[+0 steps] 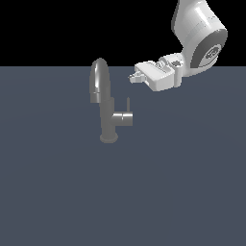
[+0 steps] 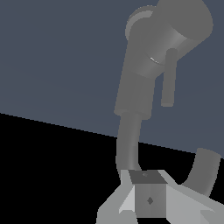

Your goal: Turn on the faucet by rotating a designated handle.

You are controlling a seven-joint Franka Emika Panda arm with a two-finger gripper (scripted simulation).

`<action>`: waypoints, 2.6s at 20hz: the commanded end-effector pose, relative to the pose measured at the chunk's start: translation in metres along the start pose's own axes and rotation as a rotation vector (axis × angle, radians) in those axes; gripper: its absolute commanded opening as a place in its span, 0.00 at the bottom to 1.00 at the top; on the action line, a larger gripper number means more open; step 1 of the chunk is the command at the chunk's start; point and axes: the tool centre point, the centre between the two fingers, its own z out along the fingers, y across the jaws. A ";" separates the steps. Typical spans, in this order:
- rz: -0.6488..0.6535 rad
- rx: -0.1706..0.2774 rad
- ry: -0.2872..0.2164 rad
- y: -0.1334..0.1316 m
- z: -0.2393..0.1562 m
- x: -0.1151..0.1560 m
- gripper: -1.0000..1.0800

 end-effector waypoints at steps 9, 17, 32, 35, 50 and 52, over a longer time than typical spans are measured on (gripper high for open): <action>0.172 0.169 -0.167 -0.006 0.018 0.066 0.00; 0.217 0.213 -0.211 -0.007 0.026 0.083 0.00; 0.217 0.213 -0.211 0.018 0.030 0.072 0.00; 0.217 0.213 -0.211 0.025 0.031 0.069 0.00; 0.215 0.215 -0.210 0.063 0.041 0.071 0.00; 0.216 0.215 -0.210 0.071 0.044 0.073 0.00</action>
